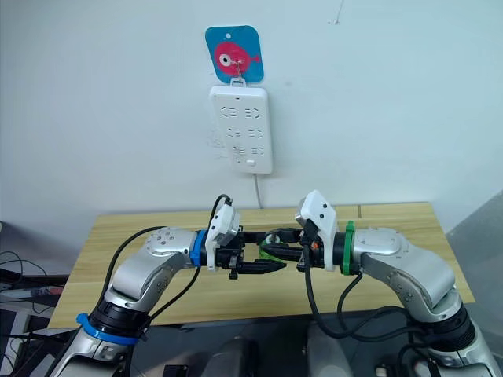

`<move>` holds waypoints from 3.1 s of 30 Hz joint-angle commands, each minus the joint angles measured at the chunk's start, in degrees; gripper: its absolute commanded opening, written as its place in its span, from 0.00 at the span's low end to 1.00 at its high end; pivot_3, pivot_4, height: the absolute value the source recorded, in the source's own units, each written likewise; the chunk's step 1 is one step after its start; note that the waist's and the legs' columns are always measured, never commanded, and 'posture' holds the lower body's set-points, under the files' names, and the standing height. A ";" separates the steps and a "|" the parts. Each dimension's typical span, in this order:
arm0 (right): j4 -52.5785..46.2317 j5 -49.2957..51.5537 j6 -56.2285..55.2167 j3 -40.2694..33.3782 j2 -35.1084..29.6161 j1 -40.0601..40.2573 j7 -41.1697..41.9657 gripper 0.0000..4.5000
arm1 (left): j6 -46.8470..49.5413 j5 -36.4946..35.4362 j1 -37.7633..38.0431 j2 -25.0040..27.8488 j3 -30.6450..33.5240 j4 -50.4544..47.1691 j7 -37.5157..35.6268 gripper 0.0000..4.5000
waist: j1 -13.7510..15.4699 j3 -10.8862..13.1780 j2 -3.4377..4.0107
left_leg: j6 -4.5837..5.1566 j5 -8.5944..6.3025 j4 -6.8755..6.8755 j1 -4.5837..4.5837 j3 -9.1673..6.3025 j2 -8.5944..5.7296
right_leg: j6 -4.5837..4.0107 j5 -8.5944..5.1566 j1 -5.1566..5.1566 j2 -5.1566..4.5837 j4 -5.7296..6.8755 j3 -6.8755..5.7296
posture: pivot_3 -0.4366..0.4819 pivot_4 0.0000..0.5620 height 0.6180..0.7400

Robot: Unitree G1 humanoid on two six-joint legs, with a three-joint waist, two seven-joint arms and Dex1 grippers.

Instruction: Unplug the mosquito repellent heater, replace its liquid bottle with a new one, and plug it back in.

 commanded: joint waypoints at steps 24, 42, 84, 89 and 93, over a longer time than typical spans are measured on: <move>3.21 35.77 7.57 -24.15 12.85 1.94 -25.51 0.18 | 28.60 -27.48 0.18 -4.94 16.61 -7.23 19.29 1.00 | 0.06 -0.67 -0.20 | -0.01 0.00 0.04 -0.05 -0.12 0.00 | 0.00 0.01 -0.01 -0.14 0.11 0.06 | 0.32 0.21 0.94; 4.59 52.82 -1.14 -20.41 13.51 1.05 -42.43 0.18 | 38.26 -51.44 -5.67 -13.57 22.84 -4.98 39.97 1.00 | 0.02 -1.47 -0.22 | -0.01 0.00 0.04 0.02 0.00 -0.08 | 0.00 0.01 -0.02 -0.01 0.25 0.06 | 0.32 0.20 0.94; 2.54 36.58 -0.68 -21.82 -13.41 16.37 -46.00 1.00 | 36.35 -52.31 0.17 -7.15 22.36 -5.93 38.77 0.54 | 0.20 -1.96 -0.20 | 0.01 -0.01 -0.01 0.02 0.24 -0.13 | 0.10 -0.08 0.01 0.04 0.08 0.19 | 0.31 0.29 0.94; 6.64 22.95 11.82 -14.12 -20.88 11.40 -52.80 1.00 | 31.17 -41.25 2.37 -4.11 19.19 -4.88 33.91 0.54 | 0.00 -1.88 -0.29 | 0.00 -0.01 -0.10 0.09 0.33 -0.11 | 0.22 -0.24 0.03 0.12 -0.03 0.28 | 0.30 0.34 0.94; 16.05 19.04 20.28 -10.47 -18.13 2.79 -50.74 1.00 | 28.95 -36.37 3.53 -2.96 16.45 -5.78 29.89 0.54 | 0.01 -1.63 -0.39 | 0.00 -0.01 -0.21 0.15 0.36 0.01 | 0.12 -0.29 0.03 0.14 -0.06 0.35 | 0.30 0.37 0.94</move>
